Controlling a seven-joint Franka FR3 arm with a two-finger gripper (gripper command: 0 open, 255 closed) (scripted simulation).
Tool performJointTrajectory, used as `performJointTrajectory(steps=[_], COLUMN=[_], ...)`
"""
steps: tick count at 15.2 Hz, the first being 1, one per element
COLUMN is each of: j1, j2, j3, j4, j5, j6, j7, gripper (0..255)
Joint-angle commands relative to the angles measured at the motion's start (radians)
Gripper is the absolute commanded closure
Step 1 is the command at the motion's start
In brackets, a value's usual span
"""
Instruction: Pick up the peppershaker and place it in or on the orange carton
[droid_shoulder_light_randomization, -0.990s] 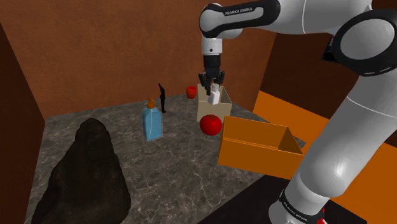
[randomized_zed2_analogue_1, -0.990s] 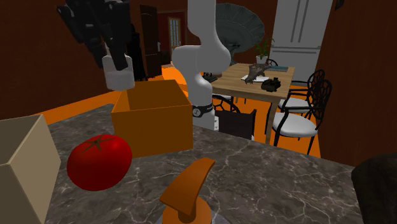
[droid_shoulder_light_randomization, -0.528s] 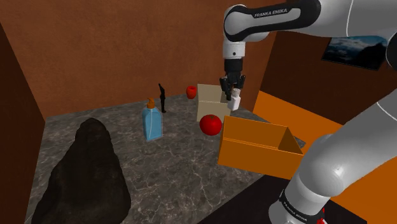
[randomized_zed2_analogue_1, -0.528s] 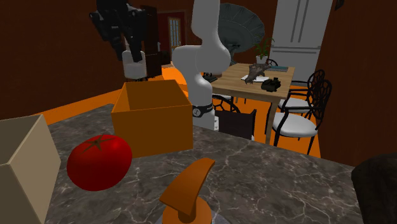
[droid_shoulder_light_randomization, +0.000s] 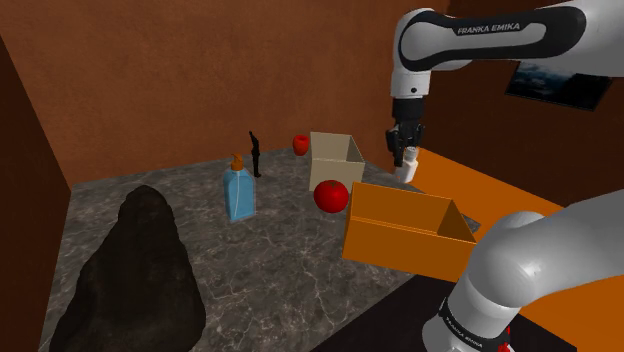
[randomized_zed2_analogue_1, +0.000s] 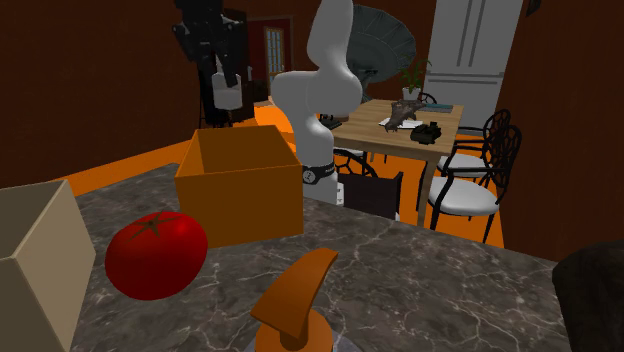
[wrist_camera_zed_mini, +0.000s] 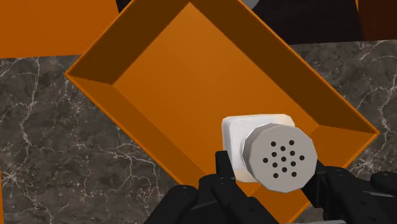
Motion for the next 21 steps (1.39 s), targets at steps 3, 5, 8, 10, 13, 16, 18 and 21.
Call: performJointTrajectory(steps=[3, 5, 8, 10, 13, 16, 18, 21], j1=[-0.021, -0.022, -0.023, -0.024, -0.025, -0.026, -0.026, -0.026], j2=[-0.093, -0.096, -0.098, -0.098, -0.096, -0.091, -0.091, -0.091], j3=[-0.025, -0.027, -0.031, -0.033, -0.037, -0.042, -0.042, -0.042], j4=[-0.087, -0.115, -0.156, -0.183, -0.222, -0.261, -0.261, -0.261], j5=[-0.032, -0.034, -0.037, -0.039, -0.043, -0.046, -0.046, -0.046], j6=[-0.005, 0.021, 0.061, 0.088, 0.128, 0.172, 0.172, 0.172], j7=[-0.031, -0.03, -0.028, -0.027, -0.025, -0.023, -0.023, -0.023], gripper=[255, 255, 255, 255, 255, 255, 255, 255])
